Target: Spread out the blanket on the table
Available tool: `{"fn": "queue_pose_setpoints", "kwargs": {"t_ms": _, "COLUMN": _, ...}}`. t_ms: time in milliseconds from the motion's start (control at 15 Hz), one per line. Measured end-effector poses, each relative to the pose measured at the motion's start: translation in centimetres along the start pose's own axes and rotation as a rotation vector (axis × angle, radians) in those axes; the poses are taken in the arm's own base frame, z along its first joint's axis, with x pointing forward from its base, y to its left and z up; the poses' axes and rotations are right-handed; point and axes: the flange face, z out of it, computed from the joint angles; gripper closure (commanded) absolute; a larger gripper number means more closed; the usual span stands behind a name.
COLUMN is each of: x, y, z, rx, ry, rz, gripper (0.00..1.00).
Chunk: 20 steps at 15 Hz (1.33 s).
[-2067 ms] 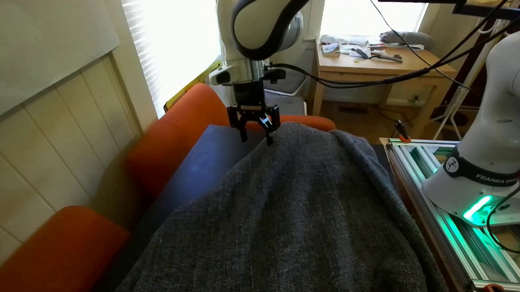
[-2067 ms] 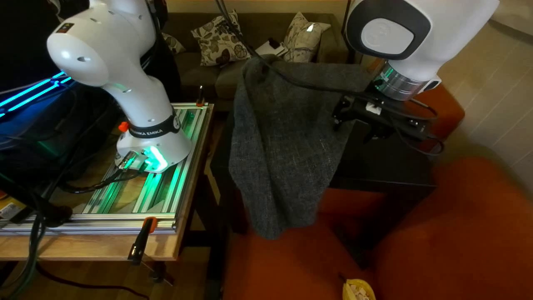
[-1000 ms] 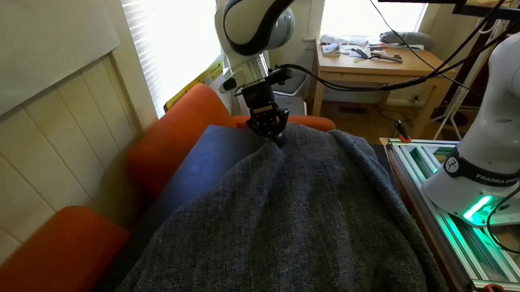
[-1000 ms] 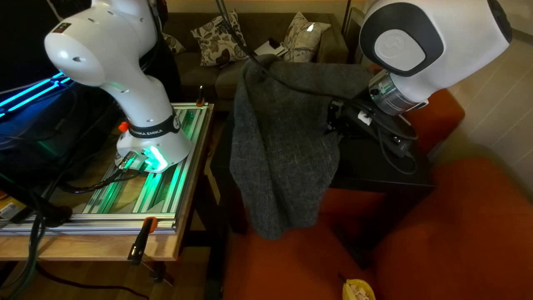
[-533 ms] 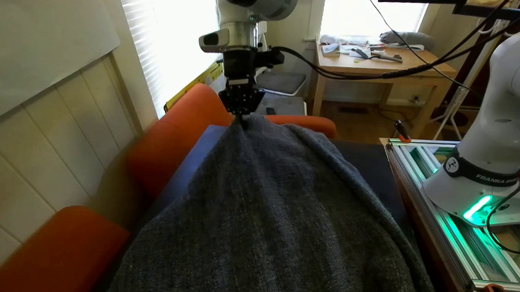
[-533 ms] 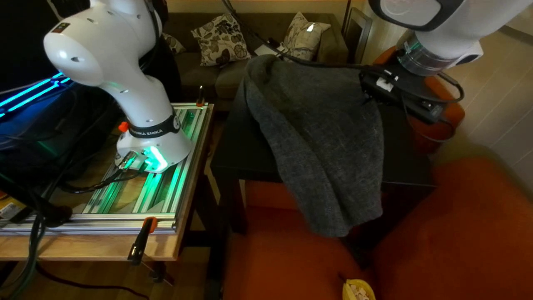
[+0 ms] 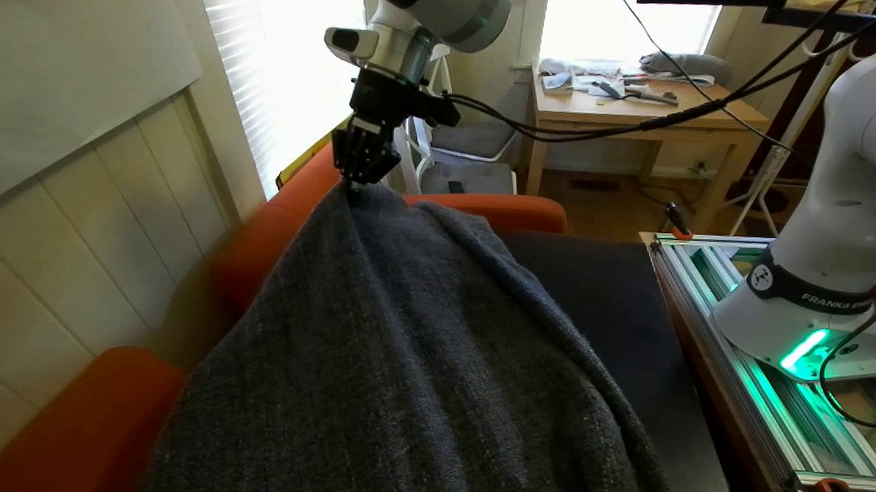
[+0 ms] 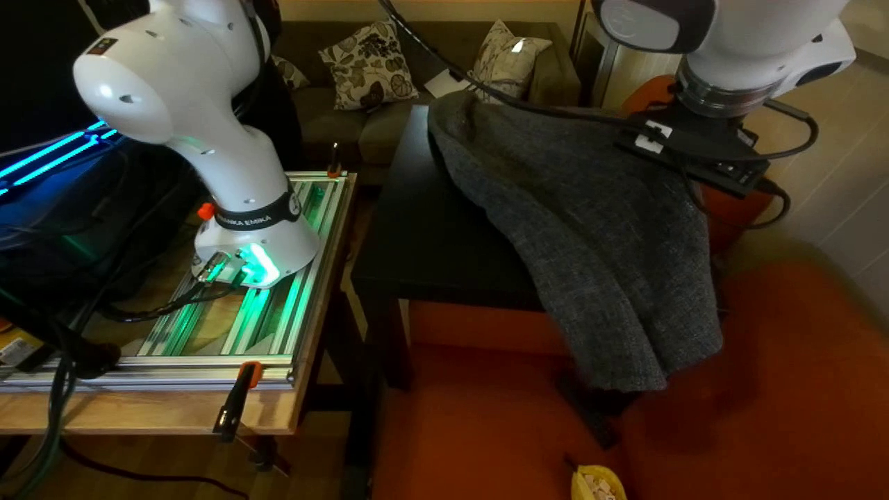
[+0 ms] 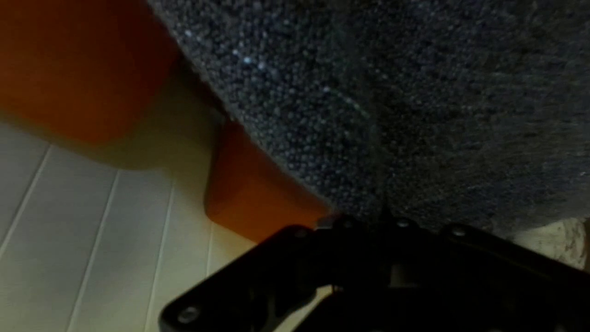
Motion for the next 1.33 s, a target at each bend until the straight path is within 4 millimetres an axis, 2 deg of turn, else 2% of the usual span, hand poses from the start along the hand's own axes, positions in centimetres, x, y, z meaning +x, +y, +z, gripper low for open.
{"fn": "queue_pose_setpoints", "kwargs": {"t_ms": 400, "x": -1.0, "y": -1.3, "z": 2.1, "rx": -0.255, "ry": 0.113, "rz": -0.066, "gripper": 0.98}}
{"fn": "queue_pose_setpoints", "kwargs": {"t_ms": 600, "x": -0.3, "y": -1.8, "z": 2.4, "rx": -0.367, "ry": 0.158, "rz": -0.082, "gripper": 0.98}}
{"fn": "queue_pose_setpoints", "kwargs": {"t_ms": 733, "x": 1.0, "y": -1.9, "z": 2.7, "rx": -0.434, "ry": 0.185, "rz": -0.1, "gripper": 0.97}}
{"fn": "queue_pose_setpoints", "kwargs": {"t_ms": 800, "x": 1.7, "y": -1.8, "z": 2.8, "rx": -0.465, "ry": 0.196, "rz": -0.116, "gripper": 0.67}}
{"fn": "queue_pose_setpoints", "kwargs": {"t_ms": 867, "x": 2.4, "y": -1.6, "z": 2.7, "rx": -0.494, "ry": 0.203, "rz": -0.138, "gripper": 0.66}}
{"fn": "queue_pose_setpoints", "kwargs": {"t_ms": 1000, "x": 2.8, "y": -1.5, "z": 2.9, "rx": -0.529, "ry": 0.208, "rz": -0.182, "gripper": 0.53}}
{"fn": "queue_pose_setpoints", "kwargs": {"t_ms": 1200, "x": 1.0, "y": -1.2, "z": 2.9, "rx": -0.529, "ry": 0.182, "rz": -0.174, "gripper": 0.33}}
{"fn": "queue_pose_setpoints", "kwargs": {"t_ms": 1333, "x": -0.8, "y": -0.9, "z": 2.2, "rx": -0.51, "ry": 0.159, "rz": -0.141, "gripper": 0.19}}
